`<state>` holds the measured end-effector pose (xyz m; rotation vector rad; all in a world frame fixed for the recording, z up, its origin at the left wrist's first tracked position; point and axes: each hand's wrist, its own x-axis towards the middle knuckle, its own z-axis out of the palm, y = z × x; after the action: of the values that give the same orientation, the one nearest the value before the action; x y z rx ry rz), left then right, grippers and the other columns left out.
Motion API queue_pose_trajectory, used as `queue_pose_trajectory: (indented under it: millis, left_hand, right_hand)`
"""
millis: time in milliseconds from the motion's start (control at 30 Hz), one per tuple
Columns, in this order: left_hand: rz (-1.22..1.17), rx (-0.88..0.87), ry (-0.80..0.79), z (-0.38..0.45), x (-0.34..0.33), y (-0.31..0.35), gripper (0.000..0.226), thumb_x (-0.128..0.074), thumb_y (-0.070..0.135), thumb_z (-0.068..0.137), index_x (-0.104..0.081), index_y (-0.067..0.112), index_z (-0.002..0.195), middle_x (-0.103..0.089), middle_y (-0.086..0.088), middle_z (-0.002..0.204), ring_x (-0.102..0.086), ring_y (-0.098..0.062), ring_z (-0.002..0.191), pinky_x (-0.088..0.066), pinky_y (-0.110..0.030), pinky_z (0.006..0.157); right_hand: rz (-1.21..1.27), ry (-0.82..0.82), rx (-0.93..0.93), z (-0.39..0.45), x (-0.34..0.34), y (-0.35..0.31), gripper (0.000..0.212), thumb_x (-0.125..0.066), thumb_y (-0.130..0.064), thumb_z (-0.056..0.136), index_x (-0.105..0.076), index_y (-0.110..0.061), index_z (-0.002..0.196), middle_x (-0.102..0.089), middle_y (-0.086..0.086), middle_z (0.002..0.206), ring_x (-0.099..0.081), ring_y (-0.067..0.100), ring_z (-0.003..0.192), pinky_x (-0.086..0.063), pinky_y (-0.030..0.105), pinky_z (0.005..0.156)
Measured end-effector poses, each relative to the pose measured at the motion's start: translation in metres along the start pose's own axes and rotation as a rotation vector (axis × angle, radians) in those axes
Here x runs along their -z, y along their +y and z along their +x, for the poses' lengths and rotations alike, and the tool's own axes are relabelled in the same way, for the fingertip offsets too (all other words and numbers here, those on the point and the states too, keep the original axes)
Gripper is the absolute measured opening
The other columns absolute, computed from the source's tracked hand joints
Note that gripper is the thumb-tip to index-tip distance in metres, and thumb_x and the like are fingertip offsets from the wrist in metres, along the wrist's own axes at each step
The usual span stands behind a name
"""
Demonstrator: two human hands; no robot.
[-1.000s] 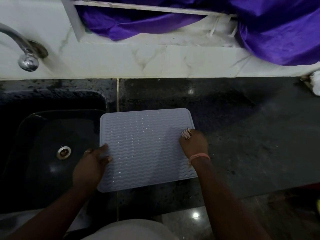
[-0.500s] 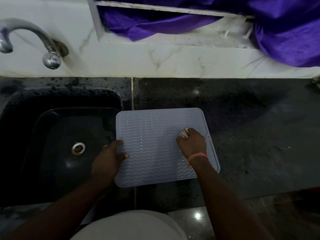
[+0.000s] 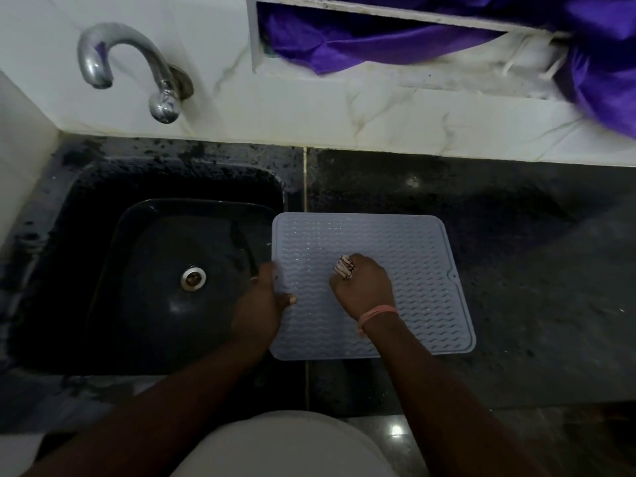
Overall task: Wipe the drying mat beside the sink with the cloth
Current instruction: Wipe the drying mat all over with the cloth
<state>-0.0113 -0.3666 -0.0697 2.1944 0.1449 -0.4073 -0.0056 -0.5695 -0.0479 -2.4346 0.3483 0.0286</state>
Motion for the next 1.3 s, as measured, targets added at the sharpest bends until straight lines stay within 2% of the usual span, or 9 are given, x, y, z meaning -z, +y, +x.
queue_pose_trajectory:
  millis: [267, 367, 533, 667, 833, 1000, 1067, 1133, 1300]
  left_hand:
    - [0.074, -0.051, 0.003, 0.003, -0.006, -0.012, 0.054, -0.059, 0.040, 0.096, -0.037, 0.044, 0.146, -0.050, -0.005, 0.136, -0.057, -0.020, 0.113, -0.041, -0.028, 0.093]
    - [-0.004, -0.033, -0.022, 0.005, -0.006, -0.015, 0.051, -0.055, 0.057, 0.091, -0.046, 0.044, 0.140, -0.053, -0.008, 0.137, -0.057, -0.031, 0.119, -0.048, -0.041, 0.101]
    - [0.147, -0.063, 0.008, 0.005, -0.008, -0.017, 0.055, -0.053, 0.045, 0.097, -0.028, 0.050, 0.145, -0.052, -0.006, 0.132, -0.060, -0.024, 0.111, -0.045, -0.032, 0.089]
    - [0.101, -0.096, 0.002, 0.003, -0.009, -0.019, 0.056, -0.055, 0.048, 0.096, -0.031, 0.046, 0.146, -0.054, -0.005, 0.131, -0.060, -0.022, 0.112, -0.042, -0.028, 0.088]
    - [0.172, -0.149, 0.051, -0.003, -0.010, -0.019, 0.042, -0.051, 0.043, 0.094, -0.042, 0.048, 0.134, -0.064, 0.001, 0.110, -0.066, -0.019, 0.097, -0.041, -0.025, 0.077]
    - [0.192, -0.138, 0.069, -0.003, -0.010, -0.018, 0.036, -0.051, 0.039, 0.097, -0.043, 0.048, 0.131, -0.049, 0.015, 0.092, -0.055, -0.006, 0.081, -0.038, -0.021, 0.070]
    - [0.183, -0.148, 0.088, -0.004, -0.009, -0.016, 0.033, -0.052, 0.040, 0.096, -0.044, 0.048, 0.126, -0.041, 0.022, 0.084, -0.045, 0.000, 0.074, -0.034, -0.016, 0.063]
    - [0.170, -0.170, 0.092, -0.004, -0.009, -0.014, 0.033, -0.054, 0.040, 0.096, -0.046, 0.047, 0.126, -0.044, 0.024, 0.089, -0.046, 0.000, 0.076, -0.034, -0.016, 0.064]
    - [0.179, -0.178, 0.063, -0.001, -0.007, -0.013, 0.037, -0.059, 0.037, 0.096, -0.050, 0.041, 0.132, -0.061, 0.005, 0.110, -0.062, -0.014, 0.094, -0.040, -0.024, 0.076]
  right_hand:
    - [0.037, -0.027, 0.050, -0.002, -0.019, -0.020, 0.016, -0.068, -0.023, 0.080, -0.057, -0.014, 0.072, -0.059, 0.002, 0.074, -0.057, 0.016, 0.068, -0.045, 0.029, 0.060]
    - [0.083, -0.051, 0.062, -0.002, -0.024, -0.028, 0.014, -0.068, -0.022, 0.079, -0.058, -0.015, 0.071, -0.061, -0.001, 0.071, -0.058, 0.014, 0.067, -0.047, 0.028, 0.061]
    - [0.126, -0.080, 0.042, 0.002, -0.033, -0.038, 0.011, -0.069, -0.023, 0.080, -0.066, -0.013, 0.080, -0.066, 0.000, 0.078, -0.062, 0.013, 0.072, -0.053, 0.028, 0.067]
    - [0.174, -0.117, 0.047, 0.003, -0.034, -0.039, 0.010, -0.069, -0.024, 0.079, -0.067, -0.014, 0.081, -0.067, -0.001, 0.077, -0.063, 0.012, 0.072, -0.053, 0.027, 0.067]
    - [0.334, -0.205, 0.008, 0.006, -0.040, -0.042, 0.005, -0.072, -0.025, 0.081, -0.069, -0.022, 0.084, -0.070, -0.008, 0.077, -0.065, -0.001, 0.073, -0.047, 0.007, 0.059]
    - [0.531, -0.279, -0.102, 0.015, -0.039, -0.043, 0.005, -0.075, -0.025, 0.083, -0.074, -0.020, 0.086, -0.076, -0.004, 0.077, -0.073, 0.010, 0.072, -0.058, 0.026, 0.066]
    - [0.615, -0.302, -0.163, 0.016, -0.037, -0.043, 0.006, -0.076, -0.021, 0.083, -0.076, -0.018, 0.088, -0.077, -0.003, 0.079, -0.073, 0.011, 0.072, -0.058, 0.026, 0.063]
    - [0.708, -0.303, -0.224, 0.016, -0.034, -0.042, 0.010, -0.076, -0.015, 0.082, -0.076, -0.010, 0.091, -0.076, -0.002, 0.078, -0.071, 0.009, 0.069, -0.055, 0.023, 0.059]
    - [0.775, -0.294, -0.254, 0.012, -0.012, -0.018, 0.012, -0.076, -0.012, 0.083, -0.075, -0.004, 0.092, -0.075, 0.005, 0.078, -0.069, 0.014, 0.066, -0.056, 0.027, 0.057]
